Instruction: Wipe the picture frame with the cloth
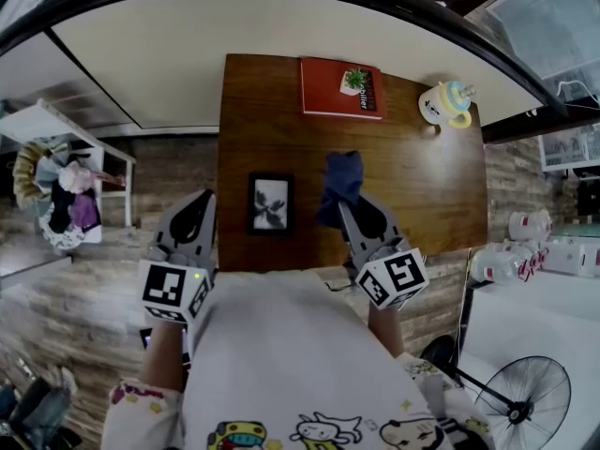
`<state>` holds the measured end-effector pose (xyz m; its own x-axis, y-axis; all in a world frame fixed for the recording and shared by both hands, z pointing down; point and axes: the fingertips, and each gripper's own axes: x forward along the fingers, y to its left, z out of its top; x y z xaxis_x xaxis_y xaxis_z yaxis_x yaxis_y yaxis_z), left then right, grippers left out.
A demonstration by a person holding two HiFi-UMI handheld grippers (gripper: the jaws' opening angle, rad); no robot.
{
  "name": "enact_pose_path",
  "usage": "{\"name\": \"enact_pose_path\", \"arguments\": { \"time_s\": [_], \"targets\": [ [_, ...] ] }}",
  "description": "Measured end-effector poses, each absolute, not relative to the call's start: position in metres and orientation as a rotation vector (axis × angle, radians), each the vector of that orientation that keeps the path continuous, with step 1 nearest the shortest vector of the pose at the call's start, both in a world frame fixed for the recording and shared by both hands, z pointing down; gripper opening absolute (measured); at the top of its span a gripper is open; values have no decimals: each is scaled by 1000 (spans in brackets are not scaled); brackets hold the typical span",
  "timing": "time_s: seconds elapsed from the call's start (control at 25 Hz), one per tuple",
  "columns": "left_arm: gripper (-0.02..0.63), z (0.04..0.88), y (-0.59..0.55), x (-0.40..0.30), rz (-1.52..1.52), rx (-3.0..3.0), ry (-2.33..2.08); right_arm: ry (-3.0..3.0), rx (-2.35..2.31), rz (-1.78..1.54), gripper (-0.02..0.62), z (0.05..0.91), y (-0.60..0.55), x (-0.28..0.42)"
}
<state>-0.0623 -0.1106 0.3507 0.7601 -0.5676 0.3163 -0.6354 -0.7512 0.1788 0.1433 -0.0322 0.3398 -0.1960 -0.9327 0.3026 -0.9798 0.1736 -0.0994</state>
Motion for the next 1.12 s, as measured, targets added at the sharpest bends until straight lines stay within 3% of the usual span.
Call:
{"name": "enact_pose_path", "arguments": {
  "time_s": [1.12],
  "targets": [
    [3,353,-107,-55,407,2748,-882,-2253,1856,441,52,350,-23,144]
  ]
}}
